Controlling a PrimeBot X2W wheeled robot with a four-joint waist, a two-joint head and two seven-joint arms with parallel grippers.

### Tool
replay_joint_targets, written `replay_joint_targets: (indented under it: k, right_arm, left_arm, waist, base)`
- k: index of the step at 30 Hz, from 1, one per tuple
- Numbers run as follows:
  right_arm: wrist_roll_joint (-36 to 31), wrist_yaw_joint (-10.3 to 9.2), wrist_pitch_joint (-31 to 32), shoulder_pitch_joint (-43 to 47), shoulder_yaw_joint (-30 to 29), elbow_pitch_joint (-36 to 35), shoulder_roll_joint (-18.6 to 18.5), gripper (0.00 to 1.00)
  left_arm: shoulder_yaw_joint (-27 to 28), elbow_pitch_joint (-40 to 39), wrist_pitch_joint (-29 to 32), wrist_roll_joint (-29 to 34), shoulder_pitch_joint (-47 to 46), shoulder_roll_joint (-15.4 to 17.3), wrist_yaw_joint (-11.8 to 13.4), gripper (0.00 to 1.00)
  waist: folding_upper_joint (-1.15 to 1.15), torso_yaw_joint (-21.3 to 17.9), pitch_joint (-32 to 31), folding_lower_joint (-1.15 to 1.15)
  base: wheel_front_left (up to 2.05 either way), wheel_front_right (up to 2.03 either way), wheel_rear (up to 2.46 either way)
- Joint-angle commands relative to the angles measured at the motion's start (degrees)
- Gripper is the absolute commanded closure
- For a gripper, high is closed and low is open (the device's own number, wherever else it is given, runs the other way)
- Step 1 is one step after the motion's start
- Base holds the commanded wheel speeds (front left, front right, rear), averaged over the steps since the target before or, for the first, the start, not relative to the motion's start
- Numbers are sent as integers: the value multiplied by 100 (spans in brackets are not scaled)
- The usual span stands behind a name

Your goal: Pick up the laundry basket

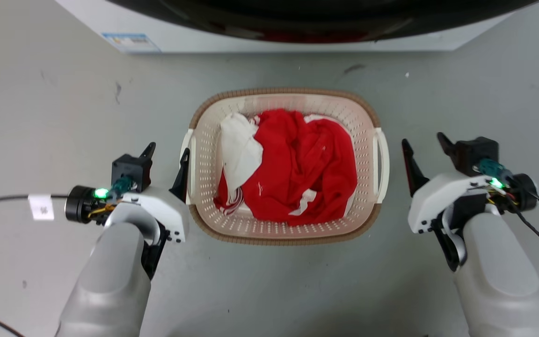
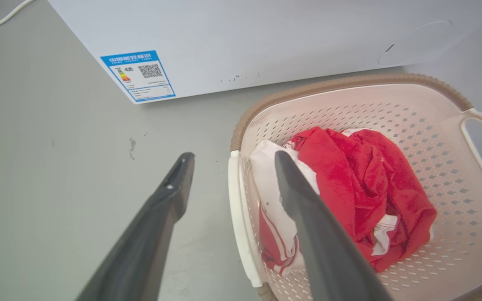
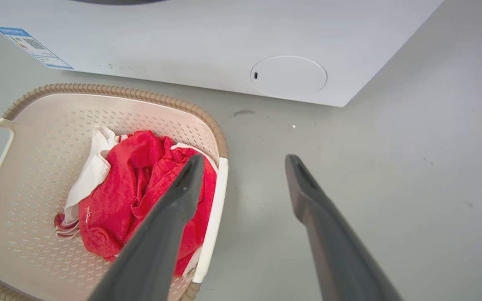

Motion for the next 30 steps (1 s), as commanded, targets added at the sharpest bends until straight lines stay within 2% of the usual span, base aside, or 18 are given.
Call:
replay_joint_targets:
  k: [1,7,16,30]
  right_arm:
    - [68,-2,62,-198,65,176,8,0]
    - [257,-2,344,-736,319,946,6,0]
    - [489,-2,801,-1425,470,1905,7,0]
    - [578,-2,1205,-2165,779,2828,6,0]
  left_arm:
    - [-72,237,-12,-44,-224,36,-12,0]
    - [-724,1113,64,-308,-897,68,-19,0]
    - [-1545,1862,297,-858,-1590,169,-21,0]
    - [-2974,1769,966,-2042,-2066,450,-22,0]
  waist:
    - [0,43,266,-1]
    - [0,104,610,-1]
    - [0,180,934,-1]
    - [0,194,1287,-1]
  base:
    - [0,0,0]
    - [0,0,0]
    - [0,0,0]
    - [0,0,0]
